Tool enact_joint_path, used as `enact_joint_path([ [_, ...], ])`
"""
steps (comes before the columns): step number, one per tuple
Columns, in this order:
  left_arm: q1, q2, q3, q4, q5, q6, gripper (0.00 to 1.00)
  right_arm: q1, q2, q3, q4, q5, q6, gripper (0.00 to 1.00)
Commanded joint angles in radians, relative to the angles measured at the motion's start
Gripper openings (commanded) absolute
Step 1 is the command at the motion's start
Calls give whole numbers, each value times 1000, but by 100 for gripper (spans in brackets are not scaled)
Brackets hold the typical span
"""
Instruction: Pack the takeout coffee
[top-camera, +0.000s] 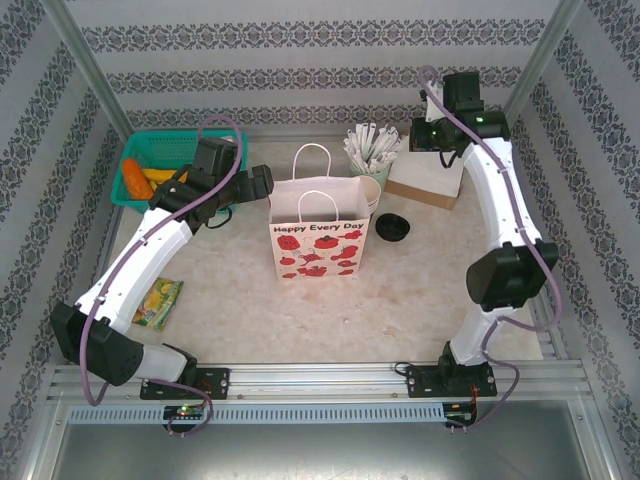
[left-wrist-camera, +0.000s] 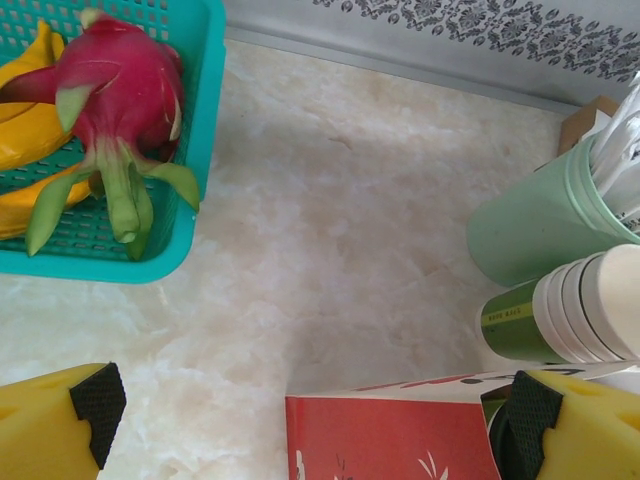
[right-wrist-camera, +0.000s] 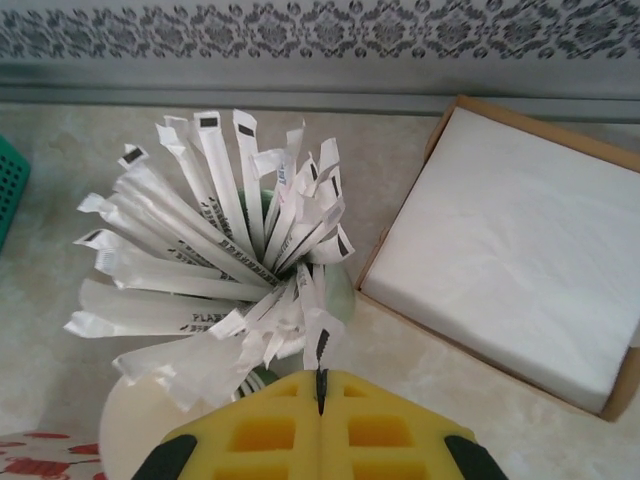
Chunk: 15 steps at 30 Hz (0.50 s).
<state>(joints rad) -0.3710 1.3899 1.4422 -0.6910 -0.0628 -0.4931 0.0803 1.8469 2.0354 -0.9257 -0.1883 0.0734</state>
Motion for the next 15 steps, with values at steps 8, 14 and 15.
enact_joint_path([
  [8,15,-29,-25,44,17,34,100,-4,61,48,-13,-22,-49,37],
  [14,15,-18,-20,45,27,37,100,-12,10,-39,41,-8,-3,39],
  [15,18,-16,-20,45,28,39,100,-13,8,-49,44,-10,1,37],
])
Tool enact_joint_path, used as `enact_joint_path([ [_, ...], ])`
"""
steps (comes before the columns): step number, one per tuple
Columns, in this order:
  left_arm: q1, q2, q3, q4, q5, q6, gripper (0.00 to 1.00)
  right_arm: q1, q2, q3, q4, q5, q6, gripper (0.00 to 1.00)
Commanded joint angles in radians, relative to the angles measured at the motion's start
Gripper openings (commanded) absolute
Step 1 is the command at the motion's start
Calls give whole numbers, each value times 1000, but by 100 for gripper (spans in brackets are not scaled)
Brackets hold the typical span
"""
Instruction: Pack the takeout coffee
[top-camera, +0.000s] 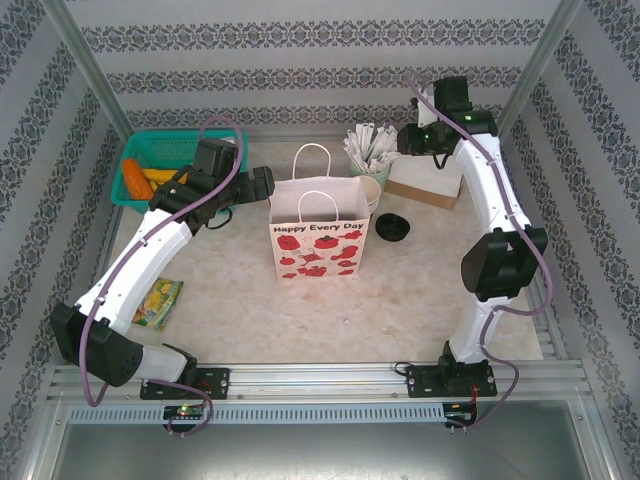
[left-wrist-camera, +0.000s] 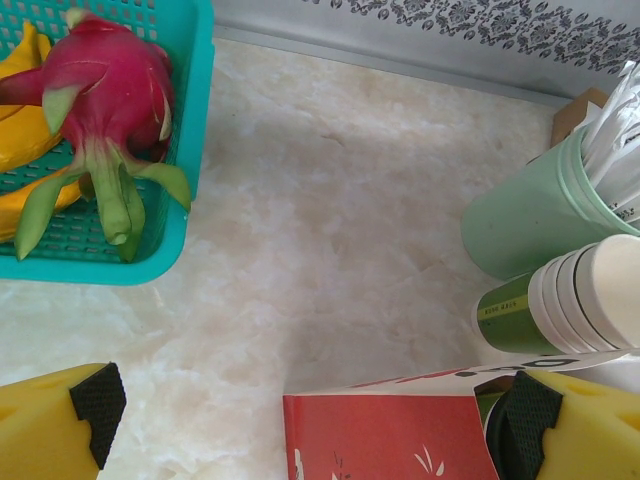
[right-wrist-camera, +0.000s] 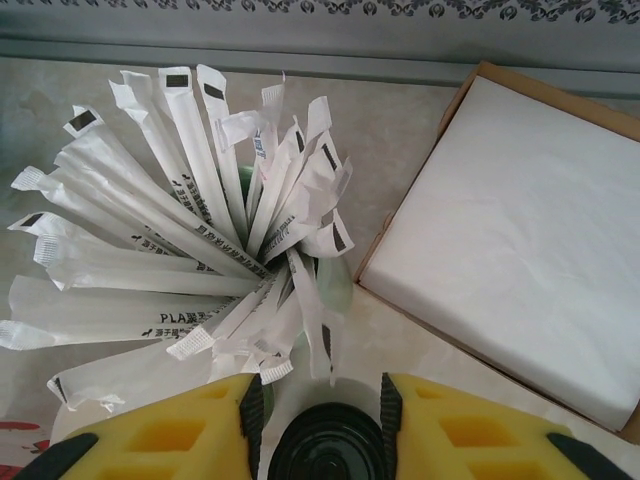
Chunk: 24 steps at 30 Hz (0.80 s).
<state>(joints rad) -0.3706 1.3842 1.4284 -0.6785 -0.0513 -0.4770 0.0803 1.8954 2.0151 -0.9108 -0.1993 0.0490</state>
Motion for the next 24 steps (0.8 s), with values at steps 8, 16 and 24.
enact_joint_path([
  [8,19,-8,-10,30,21,20,100,-13,-29,-45,63,-47,50,37],
  [16,21,-8,-16,34,19,15,100,-13,2,-3,104,-72,69,47],
  [24,22,-16,-24,28,13,15,100,-13,34,12,99,-40,69,34],
])
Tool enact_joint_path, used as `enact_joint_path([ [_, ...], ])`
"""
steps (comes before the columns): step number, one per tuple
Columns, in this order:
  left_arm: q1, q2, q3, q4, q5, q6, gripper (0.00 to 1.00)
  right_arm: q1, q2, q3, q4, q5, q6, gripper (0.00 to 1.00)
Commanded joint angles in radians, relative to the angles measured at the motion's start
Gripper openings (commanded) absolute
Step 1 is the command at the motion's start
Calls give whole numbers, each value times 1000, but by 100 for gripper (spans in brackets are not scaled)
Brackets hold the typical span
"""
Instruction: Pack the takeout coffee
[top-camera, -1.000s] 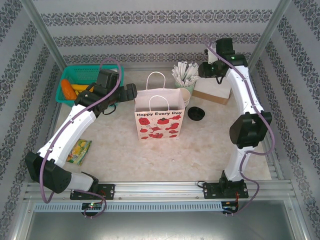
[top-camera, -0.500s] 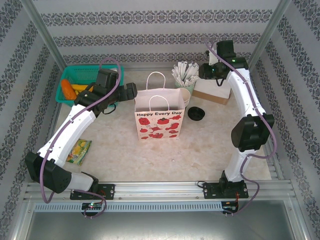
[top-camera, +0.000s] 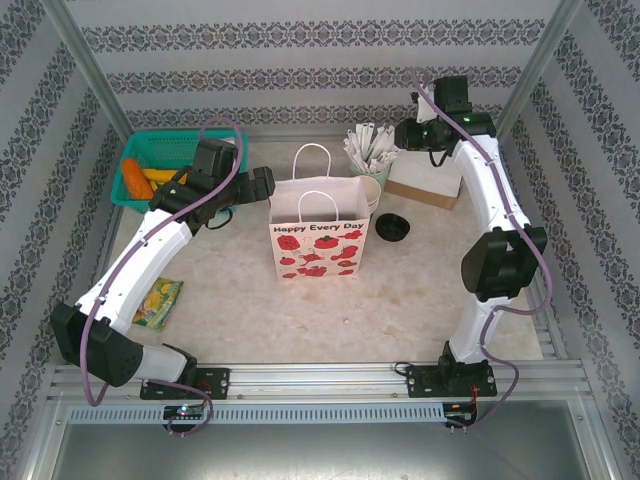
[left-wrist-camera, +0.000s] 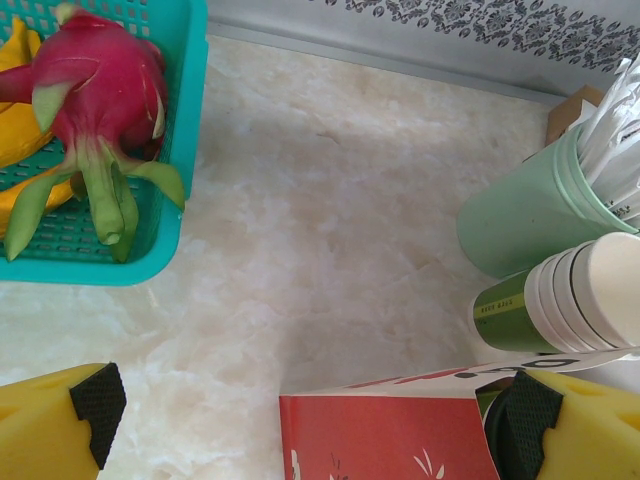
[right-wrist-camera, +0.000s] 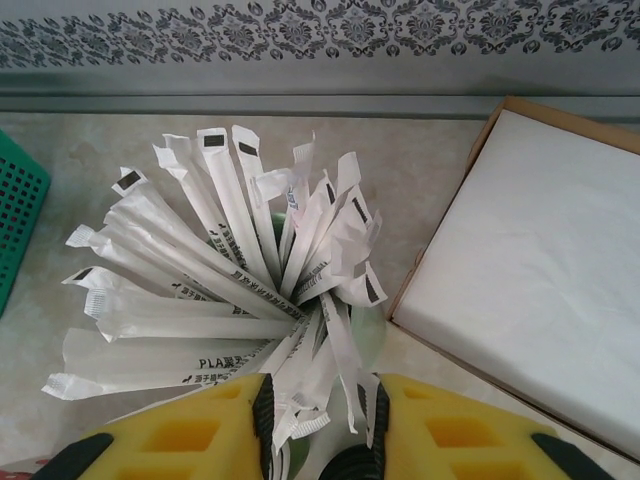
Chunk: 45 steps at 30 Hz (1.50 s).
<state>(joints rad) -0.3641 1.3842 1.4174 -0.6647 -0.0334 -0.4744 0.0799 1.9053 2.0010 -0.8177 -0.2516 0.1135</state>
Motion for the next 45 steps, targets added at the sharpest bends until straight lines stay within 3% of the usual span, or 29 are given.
enact_joint_path([
  [1,16,-17,-12,14,-5,13,100,-12,27,31,4,18,3,34],
  [5,16,-16,-14,17,-3,11,100,-12,48,56,-14,37,-5,34],
  [14,17,-17,-19,25,6,5,100,-11,-20,54,20,103,-17,0],
  [24,37,-6,9,-52,-85,-65,100,9,-341,-15,-71,70,-115,0],
  [31,61,-3,-7,-184,-196,-179,100,17,-627,-127,-160,-85,-145,0],
  [39,63,-1,-82,-124,-12,-220,100,28,-769,-155,-355,-450,-241,0],
  [45,63,22,-88,-92,82,-228,100,183,-649,-239,-256,-446,-239,0],
])
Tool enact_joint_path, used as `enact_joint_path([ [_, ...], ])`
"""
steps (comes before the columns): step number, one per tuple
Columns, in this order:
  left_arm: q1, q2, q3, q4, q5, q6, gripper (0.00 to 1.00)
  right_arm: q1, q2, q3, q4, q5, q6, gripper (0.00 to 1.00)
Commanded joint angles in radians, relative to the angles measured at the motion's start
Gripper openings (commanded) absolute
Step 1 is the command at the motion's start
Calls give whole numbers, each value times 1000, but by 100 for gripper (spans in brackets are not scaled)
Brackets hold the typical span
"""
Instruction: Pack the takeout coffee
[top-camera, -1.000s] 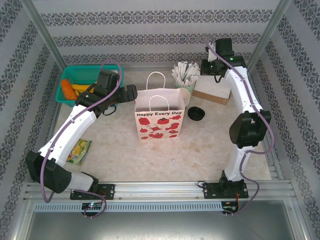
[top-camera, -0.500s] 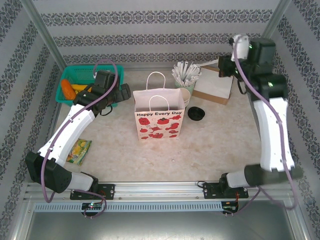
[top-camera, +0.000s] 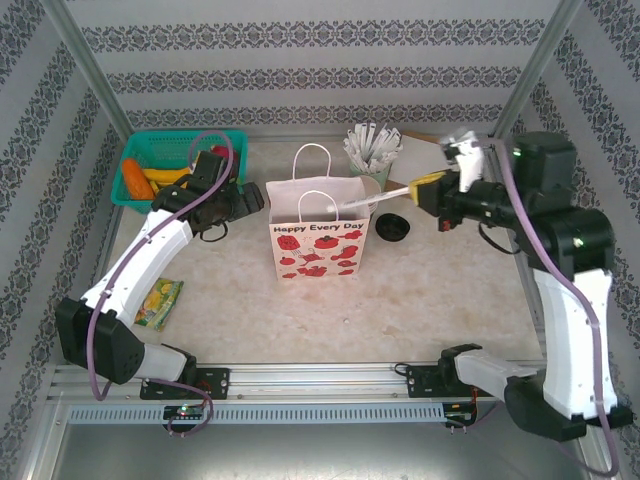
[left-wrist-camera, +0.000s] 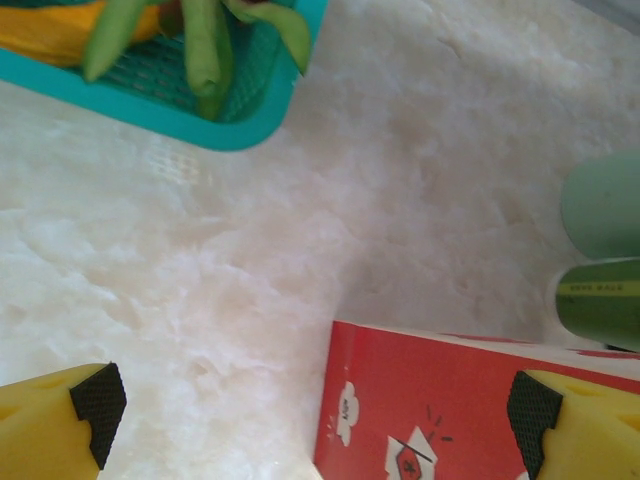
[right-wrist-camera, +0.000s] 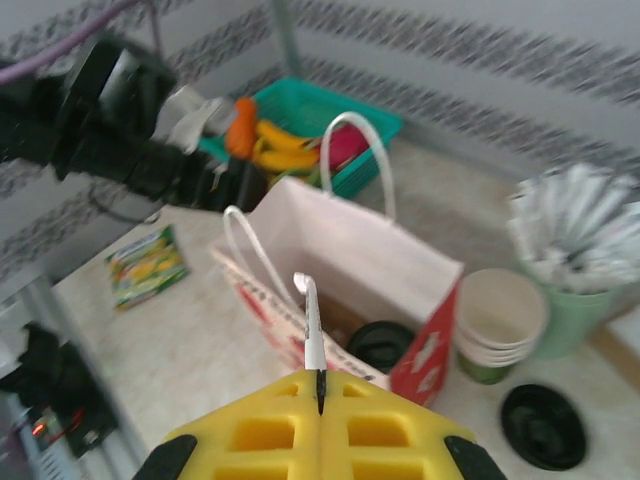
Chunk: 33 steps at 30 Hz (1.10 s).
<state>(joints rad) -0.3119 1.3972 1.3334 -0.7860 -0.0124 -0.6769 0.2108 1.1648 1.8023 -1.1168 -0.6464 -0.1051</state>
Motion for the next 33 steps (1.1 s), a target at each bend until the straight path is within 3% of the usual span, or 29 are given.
enact_joint_path([
  [1,10,9,-6,28,62,-28,100,73,128,-33,66,-43,-22,0],
  [5,11,4,-17,38,74,-31,100,117,301,77,134,44,6,0],
  [14,10,37,-28,76,111,-42,100,218,552,166,182,-91,44,0],
  [19,10,69,0,76,112,-31,100,225,540,98,179,1,-7,25],
  [27,11,84,16,77,83,-20,100,25,356,-46,221,125,29,77],
  [31,11,68,10,85,65,-8,100,-111,303,-194,346,393,144,97],
  [33,11,37,-11,102,26,-7,100,-213,335,-231,383,519,247,97],
])
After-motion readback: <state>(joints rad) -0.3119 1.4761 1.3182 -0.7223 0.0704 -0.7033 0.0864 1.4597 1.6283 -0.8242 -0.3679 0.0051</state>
